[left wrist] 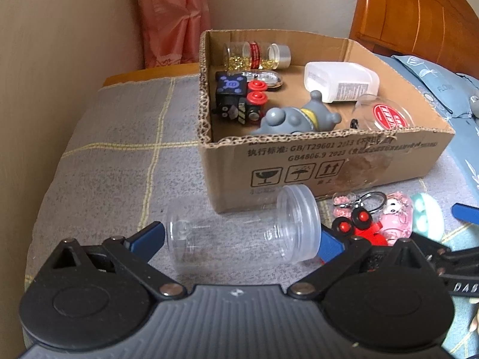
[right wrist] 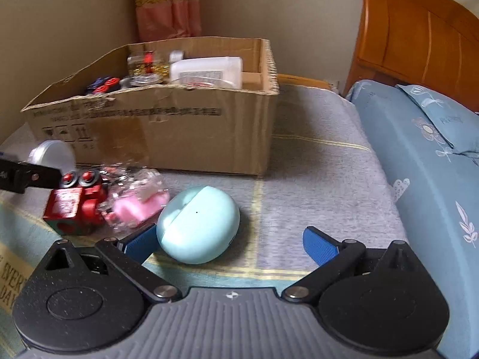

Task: Organize rigid objects
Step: 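Move the left tool toward the clear jar while the right tool approaches the pale blue case, then close the left tool on the clear jar while the right tool grasps the pale blue case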

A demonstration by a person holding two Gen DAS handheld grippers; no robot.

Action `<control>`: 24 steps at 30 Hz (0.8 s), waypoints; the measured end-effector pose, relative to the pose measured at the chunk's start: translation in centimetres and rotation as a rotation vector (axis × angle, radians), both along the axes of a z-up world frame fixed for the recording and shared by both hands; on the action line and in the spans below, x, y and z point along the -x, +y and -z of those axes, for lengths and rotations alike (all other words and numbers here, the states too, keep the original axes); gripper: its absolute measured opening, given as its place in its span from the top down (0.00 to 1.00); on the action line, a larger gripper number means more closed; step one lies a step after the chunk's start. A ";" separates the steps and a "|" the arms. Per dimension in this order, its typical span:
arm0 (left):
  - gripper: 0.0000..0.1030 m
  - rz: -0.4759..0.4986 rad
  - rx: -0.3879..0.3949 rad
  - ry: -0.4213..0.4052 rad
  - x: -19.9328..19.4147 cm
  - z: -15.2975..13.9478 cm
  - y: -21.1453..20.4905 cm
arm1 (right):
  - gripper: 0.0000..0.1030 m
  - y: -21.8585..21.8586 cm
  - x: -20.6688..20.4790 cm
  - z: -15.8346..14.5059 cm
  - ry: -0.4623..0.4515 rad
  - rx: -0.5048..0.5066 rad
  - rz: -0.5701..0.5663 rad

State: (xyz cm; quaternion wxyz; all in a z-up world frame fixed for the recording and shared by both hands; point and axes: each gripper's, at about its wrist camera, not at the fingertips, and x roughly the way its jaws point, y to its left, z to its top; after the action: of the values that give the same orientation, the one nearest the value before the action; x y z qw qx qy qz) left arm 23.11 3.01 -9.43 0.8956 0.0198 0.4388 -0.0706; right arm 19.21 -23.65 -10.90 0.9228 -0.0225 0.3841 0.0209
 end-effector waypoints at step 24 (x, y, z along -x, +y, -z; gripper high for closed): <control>0.02 -0.037 -0.023 -0.023 0.3 0.0 -0.1 | 0.36 0.5 0.2 -0.5 -0.029 0.010 0.006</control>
State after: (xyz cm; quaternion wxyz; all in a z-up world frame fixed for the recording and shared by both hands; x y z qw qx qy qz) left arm 22.82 2.93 -9.46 0.9014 0.0228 0.4296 -0.0485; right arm 19.01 -23.16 -10.35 0.9281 -0.0262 0.3709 0.0158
